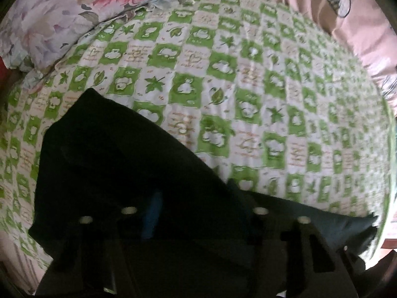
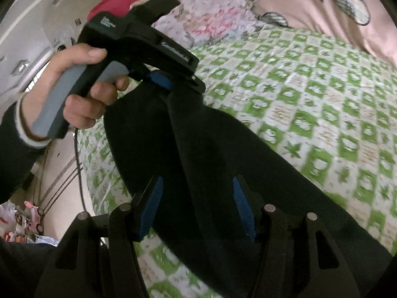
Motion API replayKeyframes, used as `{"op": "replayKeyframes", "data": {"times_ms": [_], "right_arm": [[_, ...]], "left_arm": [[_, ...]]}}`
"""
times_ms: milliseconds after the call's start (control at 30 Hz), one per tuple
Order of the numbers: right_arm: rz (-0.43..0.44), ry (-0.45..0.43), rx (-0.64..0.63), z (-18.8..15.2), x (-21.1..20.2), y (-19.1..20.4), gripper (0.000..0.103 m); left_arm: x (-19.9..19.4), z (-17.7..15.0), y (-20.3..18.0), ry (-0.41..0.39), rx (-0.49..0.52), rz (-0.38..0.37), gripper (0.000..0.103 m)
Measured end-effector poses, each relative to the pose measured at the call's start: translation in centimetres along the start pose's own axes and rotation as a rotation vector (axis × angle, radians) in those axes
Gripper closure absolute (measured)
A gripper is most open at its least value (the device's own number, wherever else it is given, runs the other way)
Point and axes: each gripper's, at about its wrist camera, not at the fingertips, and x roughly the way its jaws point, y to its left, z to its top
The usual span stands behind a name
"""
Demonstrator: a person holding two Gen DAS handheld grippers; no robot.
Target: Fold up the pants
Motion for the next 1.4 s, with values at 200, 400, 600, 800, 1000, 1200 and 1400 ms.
{"op": "replayKeyframes", "data": {"times_ms": [200, 400, 600, 800, 1000, 1200, 1400], "right_arm": [[0.015, 0.044, -0.002, 0.3, 2.2, 0.1, 0.093], [0.012, -0.016, -0.047, 0.6, 0.2, 1.1, 0.096], [0.045, -0.044, -0.159, -0.3, -2.2, 3.3, 0.096], [0.014, 0.007, -0.233, -1.7, -1.3, 4.5, 0.096], [-0.021, 0.058, -0.267, -2.4, -0.4, 5.1, 0.096], [-0.06, 0.086, -0.297, -2.3, 0.1, 5.5, 0.096], [-0.093, 0.118, -0.318, -2.4, 0.4, 5.7, 0.096]], "left_arm": [[-0.7, -1.6, 1.9, -0.077, -0.01, -0.046, 0.093], [-4.7, -5.8, 4.2, -0.242, -0.079, -0.153, 0.095], [-7.5, -11.8, 7.3, -0.353, -0.2, -0.265, 0.095], [-6.8, -16.3, 9.5, -0.396, -0.289, -0.351, 0.096], [-5.2, -19.6, 11.1, -0.406, -0.339, -0.418, 0.096], [-3.4, -20.8, 12.2, -0.383, -0.366, -0.456, 0.096], [-2.4, -21.1, 12.8, -0.379, -0.372, -0.506, 0.095]]}}
